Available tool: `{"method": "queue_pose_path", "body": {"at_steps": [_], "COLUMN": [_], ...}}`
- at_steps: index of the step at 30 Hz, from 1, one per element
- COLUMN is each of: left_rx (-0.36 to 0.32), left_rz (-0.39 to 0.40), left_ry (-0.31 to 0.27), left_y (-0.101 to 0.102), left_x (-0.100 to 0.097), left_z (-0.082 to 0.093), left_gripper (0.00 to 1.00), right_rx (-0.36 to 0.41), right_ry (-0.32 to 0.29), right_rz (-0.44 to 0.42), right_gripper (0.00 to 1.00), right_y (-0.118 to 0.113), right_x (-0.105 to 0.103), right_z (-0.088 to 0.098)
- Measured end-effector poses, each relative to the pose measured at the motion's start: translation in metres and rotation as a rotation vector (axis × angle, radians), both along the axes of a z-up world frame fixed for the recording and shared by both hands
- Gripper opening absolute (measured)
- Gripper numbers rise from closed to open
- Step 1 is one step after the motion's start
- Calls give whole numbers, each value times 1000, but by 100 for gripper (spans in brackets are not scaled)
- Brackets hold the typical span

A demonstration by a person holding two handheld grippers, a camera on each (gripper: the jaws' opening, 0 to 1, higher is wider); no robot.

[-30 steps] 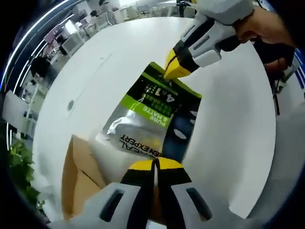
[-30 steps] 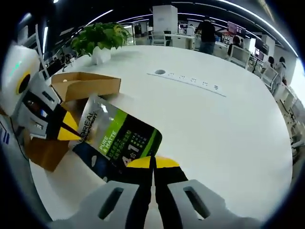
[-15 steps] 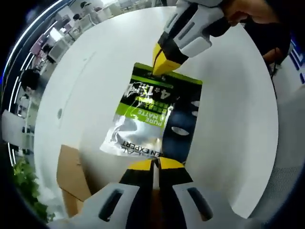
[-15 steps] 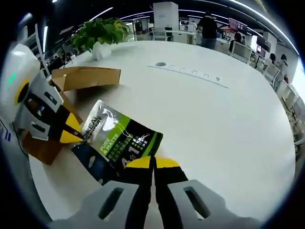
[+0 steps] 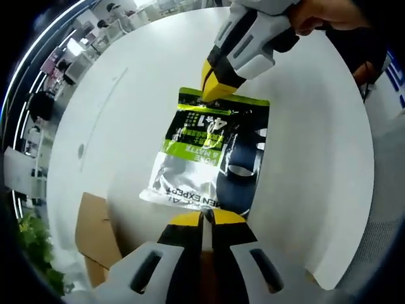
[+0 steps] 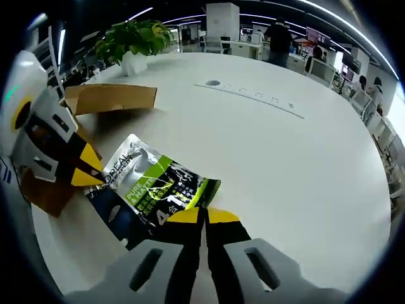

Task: Operate the shoe box by opening the lid, removing the specified soft item, and placing it in the target area until the item is outside and the box remains undamaged.

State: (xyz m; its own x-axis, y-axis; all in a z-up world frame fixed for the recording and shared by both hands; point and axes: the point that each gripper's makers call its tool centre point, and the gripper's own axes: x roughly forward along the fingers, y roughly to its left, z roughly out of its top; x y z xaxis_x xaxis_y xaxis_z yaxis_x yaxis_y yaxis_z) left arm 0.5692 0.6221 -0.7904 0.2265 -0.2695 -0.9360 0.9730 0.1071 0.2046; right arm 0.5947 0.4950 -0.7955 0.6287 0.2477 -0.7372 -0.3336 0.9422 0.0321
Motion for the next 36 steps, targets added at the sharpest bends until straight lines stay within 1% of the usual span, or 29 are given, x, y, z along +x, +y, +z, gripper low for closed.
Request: {"method": "queue_pose_path", "body": {"at_steps": [2,5,7,9,10,11,13,15,19,22,24,25,29,34,35,36], "left_rx": [5,25,29,19,2,-6,-45,-76,-112,-158,-180,-203,-258,-282,-322,-338], "left_rz": [-11,-56,-59,-62,-59,-54,-47,-29,6,47,65,87,143,188,183,215], "left_ry": [-10,-27,-36,-31,-25,-23,-24,-11,6,16,15,22,42,43,38,58], "left_y": [1,2,4,3,1,0,-4,-6,-3,-1,3,4,11,28,24,27], "left_x": [-1,-2,-2,-5,-7,-7,-9,-10,-12,-12,-12,-12,-12,-9,-8,-9], "left_z": [1,3,5,8,11,12,18,23,32,41,48,51,62,70,73,75], "left_gripper": [2,4,4,5,7,12,19,24,26,27,28,28,31,31,31,31], "right_rx": [0,-13,-24,-34,-36,-36,-37,-40,-51,-62,-59,-56,-57,-57,-55,-50], "right_ry": [-2,0,-4,-16,-22,-30,-40,-45,-45,-54,-54,-55,-67,-75,-76,-78], "right_rz": [3,18,31,37,40,43,54,70,97,115,119,121,133,150,152,155], "right_gripper": [2,5,8,12,13,14,17,18,21,21,21,21,22,24,25,26], "right_y": [-1,-2,-3,-3,-3,-3,0,3,7,9,10,11,13,17,18,19], "right_x": [0,-3,-4,-5,-4,-4,-4,-6,-10,-15,-16,-18,-23,-30,-31,-33], "right_z": [0,0,1,5,7,11,17,21,25,31,33,35,42,52,53,56]}}
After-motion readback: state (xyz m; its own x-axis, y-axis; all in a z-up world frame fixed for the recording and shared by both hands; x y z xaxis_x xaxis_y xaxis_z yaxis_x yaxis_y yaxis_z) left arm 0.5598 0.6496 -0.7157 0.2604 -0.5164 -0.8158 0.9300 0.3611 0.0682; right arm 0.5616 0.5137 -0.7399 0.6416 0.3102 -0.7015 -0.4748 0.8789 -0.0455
